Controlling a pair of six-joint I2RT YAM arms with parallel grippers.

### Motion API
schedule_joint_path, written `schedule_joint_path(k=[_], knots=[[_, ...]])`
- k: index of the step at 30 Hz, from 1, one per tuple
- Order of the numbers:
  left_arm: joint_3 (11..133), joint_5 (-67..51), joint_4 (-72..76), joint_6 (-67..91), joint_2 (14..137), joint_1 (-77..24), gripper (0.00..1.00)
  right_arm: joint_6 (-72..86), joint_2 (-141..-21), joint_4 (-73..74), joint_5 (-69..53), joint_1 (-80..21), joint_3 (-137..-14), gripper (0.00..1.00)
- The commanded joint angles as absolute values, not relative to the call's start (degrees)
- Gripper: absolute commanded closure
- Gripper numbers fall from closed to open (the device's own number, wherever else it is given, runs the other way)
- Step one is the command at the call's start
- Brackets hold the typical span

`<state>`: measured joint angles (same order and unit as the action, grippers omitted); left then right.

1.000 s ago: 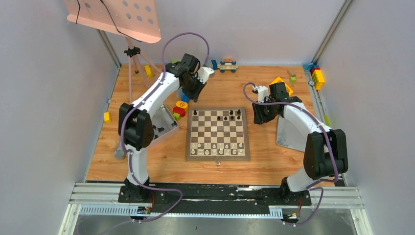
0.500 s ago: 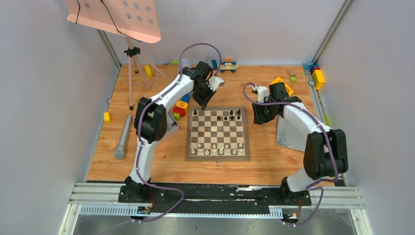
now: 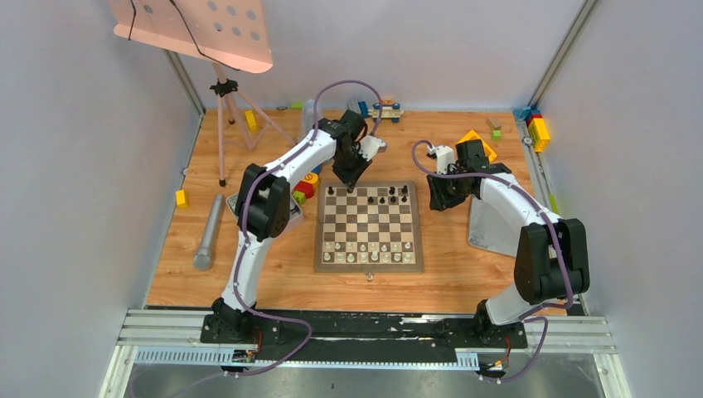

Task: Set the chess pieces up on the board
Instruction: Place the chess piece on the chessboard.

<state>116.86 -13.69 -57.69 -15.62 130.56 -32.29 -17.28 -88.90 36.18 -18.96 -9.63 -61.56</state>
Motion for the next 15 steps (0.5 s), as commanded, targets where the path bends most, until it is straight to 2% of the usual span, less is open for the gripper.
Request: schedule_joint_path(k=[1, 15], knots=[[119.00, -14.74, -57.73, -14.47, 130.97, -33.07, 0.84, -18.02, -89.26, 35.51, -18.71, -9.98, -63.33, 0.66], [118.84, -12.03, -57.51, -14.94, 131.62, -34.28, 0.77, -18.02, -89.06, 35.55, -18.74, -9.95, -63.37, 0.66]])
